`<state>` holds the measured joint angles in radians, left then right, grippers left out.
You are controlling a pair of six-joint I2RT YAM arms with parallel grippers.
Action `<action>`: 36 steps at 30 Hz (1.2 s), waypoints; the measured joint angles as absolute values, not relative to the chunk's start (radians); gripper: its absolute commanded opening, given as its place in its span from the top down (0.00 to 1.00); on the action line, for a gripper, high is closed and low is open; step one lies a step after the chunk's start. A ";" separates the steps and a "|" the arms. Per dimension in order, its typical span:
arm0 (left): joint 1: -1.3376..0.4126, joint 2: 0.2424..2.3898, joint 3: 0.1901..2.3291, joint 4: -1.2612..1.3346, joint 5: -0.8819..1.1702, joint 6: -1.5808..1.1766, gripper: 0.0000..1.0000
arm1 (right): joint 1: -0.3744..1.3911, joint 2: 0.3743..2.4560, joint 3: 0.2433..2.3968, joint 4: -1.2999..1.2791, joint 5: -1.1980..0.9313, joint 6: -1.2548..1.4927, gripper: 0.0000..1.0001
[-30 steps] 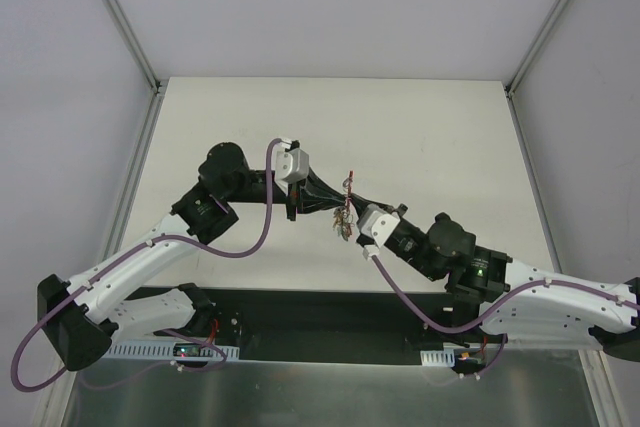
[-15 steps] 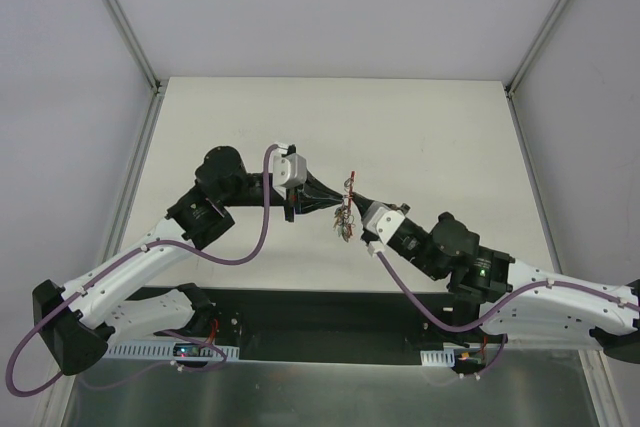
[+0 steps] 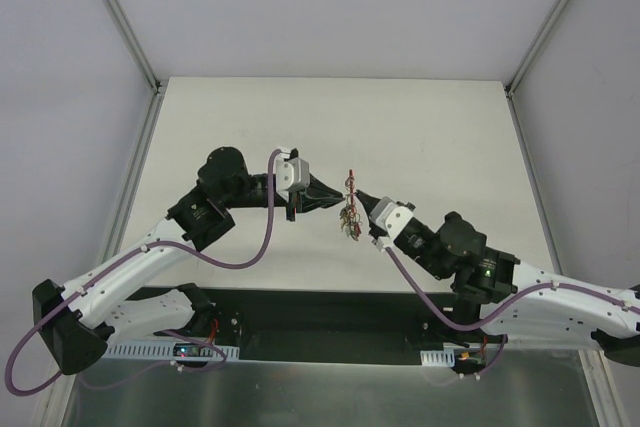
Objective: Remove the keys from the keyring
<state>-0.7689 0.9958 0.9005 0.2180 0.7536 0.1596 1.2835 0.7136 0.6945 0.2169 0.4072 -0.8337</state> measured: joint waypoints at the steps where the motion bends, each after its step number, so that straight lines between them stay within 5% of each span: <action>1: -0.769 0.996 0.900 0.218 0.752 0.163 1.00 | 1.282 0.714 0.694 0.217 0.407 -0.829 1.00; 36: -0.910 1.031 0.881 0.159 0.493 0.358 1.00 | 1.138 0.754 0.694 0.153 0.422 -0.316 1.00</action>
